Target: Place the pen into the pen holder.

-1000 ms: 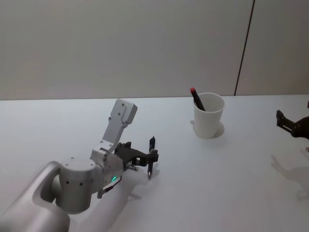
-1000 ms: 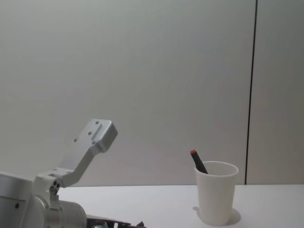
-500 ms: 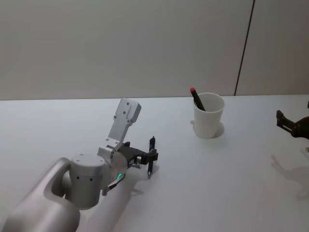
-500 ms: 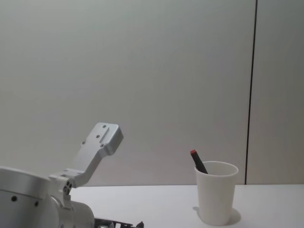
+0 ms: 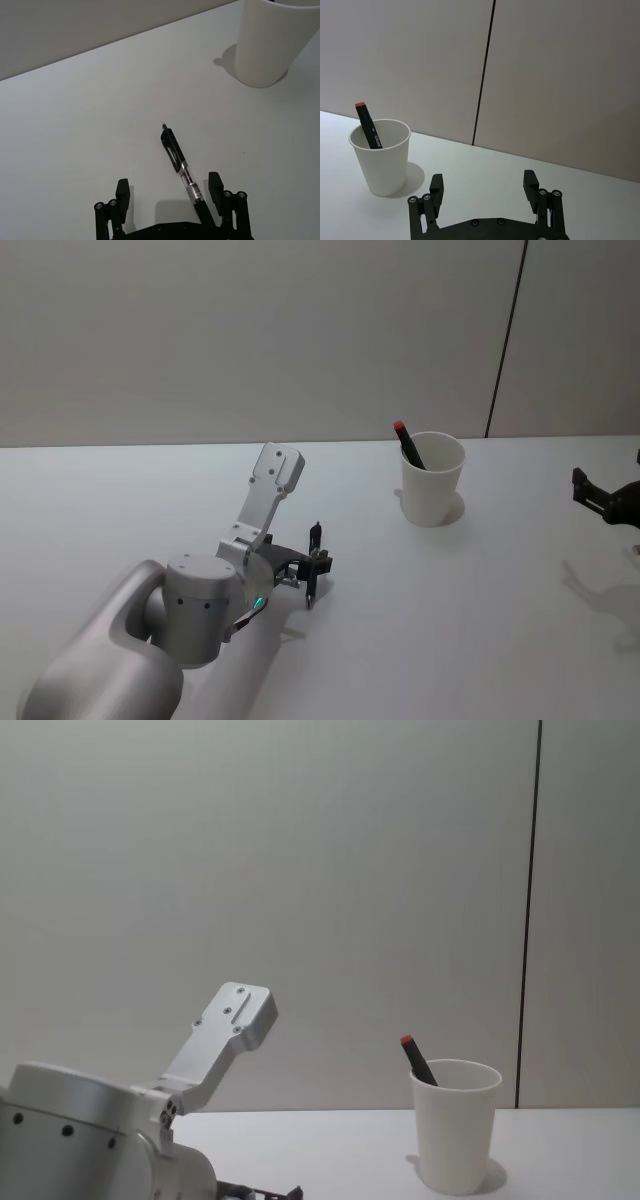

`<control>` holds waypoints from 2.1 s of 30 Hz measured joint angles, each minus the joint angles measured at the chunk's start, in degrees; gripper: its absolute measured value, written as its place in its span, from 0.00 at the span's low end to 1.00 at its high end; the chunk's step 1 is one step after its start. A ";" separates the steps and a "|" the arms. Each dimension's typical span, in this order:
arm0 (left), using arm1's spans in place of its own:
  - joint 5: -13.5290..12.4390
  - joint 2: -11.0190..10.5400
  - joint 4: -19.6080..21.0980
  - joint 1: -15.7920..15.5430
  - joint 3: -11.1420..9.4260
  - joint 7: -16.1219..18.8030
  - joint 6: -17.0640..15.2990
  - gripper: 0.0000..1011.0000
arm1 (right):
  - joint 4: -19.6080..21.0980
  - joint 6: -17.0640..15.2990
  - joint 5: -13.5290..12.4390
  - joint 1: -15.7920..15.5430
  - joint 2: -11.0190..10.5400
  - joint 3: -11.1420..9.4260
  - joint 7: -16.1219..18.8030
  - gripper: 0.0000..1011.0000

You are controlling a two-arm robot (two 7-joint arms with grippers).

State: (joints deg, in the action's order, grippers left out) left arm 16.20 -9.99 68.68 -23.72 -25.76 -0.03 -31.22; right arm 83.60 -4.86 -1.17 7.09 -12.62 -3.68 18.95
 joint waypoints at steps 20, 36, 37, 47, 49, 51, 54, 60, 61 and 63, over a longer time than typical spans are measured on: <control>-1.22 0.77 2.11 0.89 -0.97 1.36 -3.90 0.99 | 0.00 0.00 0.00 0.00 0.00 0.00 0.00 0.99; -1.24 1.08 3.59 1.74 -1.22 1.76 -5.45 0.99 | 0.00 0.00 0.00 0.00 0.00 0.00 0.00 0.99; -1.22 1.11 3.60 1.76 -1.21 1.76 -5.46 0.99 | 0.00 0.00 0.00 0.00 0.00 0.00 0.00 0.99; -0.55 1.47 3.49 1.84 -0.96 1.67 -5.21 0.99 | 0.00 0.00 0.00 0.00 0.00 0.00 0.00 0.99; -0.49 1.53 3.39 1.82 -0.91 1.64 -5.18 0.99 | 0.00 0.00 0.00 0.00 0.00 0.00 0.00 0.99; -0.43 1.61 3.25 1.77 -0.84 1.59 -5.15 0.99 | 0.00 0.00 0.00 0.00 0.00 0.00 0.00 0.99; -0.40 1.71 3.06 1.72 -0.76 1.48 -5.15 0.94 | 0.00 0.00 0.00 0.00 0.00 0.00 0.00 0.99; -0.41 1.88 2.65 1.62 -0.64 1.14 -5.52 0.80 | 0.00 0.00 0.00 0.00 0.00 0.00 0.00 0.99; -0.43 1.89 2.62 1.61 -0.64 1.10 -5.58 0.78 | 0.00 0.00 0.00 0.00 0.00 0.00 0.00 0.99; -0.50 1.94 2.48 1.61 -0.63 0.99 -5.76 0.73 | 0.00 0.00 0.00 0.00 0.00 0.00 0.00 0.99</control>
State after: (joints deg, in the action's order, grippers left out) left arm 15.70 -8.06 71.15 -22.10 -26.39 0.96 -36.98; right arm 83.60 -4.86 -1.17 7.09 -12.62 -3.68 18.95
